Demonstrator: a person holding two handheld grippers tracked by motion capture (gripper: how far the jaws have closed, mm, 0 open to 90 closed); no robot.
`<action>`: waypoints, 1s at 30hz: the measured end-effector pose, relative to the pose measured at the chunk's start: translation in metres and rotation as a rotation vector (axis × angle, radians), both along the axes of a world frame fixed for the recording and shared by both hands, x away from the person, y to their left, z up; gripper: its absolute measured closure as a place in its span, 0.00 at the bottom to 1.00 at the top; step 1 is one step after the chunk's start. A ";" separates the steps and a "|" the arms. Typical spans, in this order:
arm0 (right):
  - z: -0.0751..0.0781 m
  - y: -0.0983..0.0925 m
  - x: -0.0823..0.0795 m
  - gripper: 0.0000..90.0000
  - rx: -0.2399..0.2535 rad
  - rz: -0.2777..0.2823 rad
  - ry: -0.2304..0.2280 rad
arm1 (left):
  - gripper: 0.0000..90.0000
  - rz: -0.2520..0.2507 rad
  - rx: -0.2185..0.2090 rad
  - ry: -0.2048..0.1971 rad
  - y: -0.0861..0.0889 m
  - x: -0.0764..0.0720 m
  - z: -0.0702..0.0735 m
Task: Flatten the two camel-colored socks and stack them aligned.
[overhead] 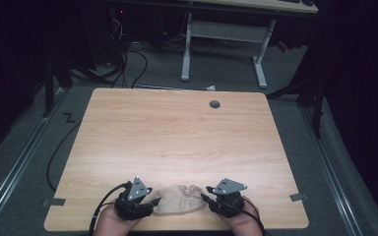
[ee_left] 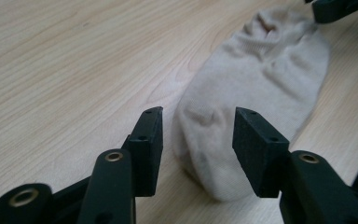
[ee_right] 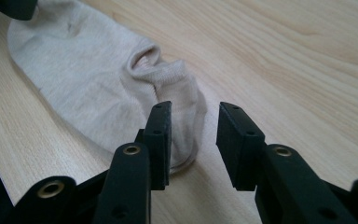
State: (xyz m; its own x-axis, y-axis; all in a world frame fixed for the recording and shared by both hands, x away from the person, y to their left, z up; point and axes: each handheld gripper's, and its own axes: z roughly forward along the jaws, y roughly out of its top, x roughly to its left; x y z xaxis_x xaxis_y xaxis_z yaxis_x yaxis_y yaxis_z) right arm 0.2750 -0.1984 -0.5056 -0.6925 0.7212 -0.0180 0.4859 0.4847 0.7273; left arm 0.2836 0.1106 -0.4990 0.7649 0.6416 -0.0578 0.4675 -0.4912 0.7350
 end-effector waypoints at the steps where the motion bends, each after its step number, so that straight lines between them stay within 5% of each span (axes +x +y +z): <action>1: 0.001 -0.001 0.001 0.71 0.003 0.001 -0.011 | 0.58 0.001 -0.001 -0.008 0.000 0.000 0.002; 11: 0.016 -0.013 0.011 0.67 0.062 -0.058 -0.060 | 0.55 0.038 -0.043 -0.050 0.003 0.018 0.012; 23: 0.027 -0.040 0.048 0.59 0.122 -0.190 -0.103 | 0.54 0.182 -0.077 -0.092 0.031 0.075 0.021; 27: 0.021 -0.054 0.065 0.56 0.137 -0.269 -0.098 | 0.53 0.229 -0.095 -0.096 0.042 0.088 0.012; 30: 0.003 -0.067 0.075 0.54 0.138 -0.346 -0.078 | 0.53 0.261 -0.084 -0.055 0.053 0.091 -0.001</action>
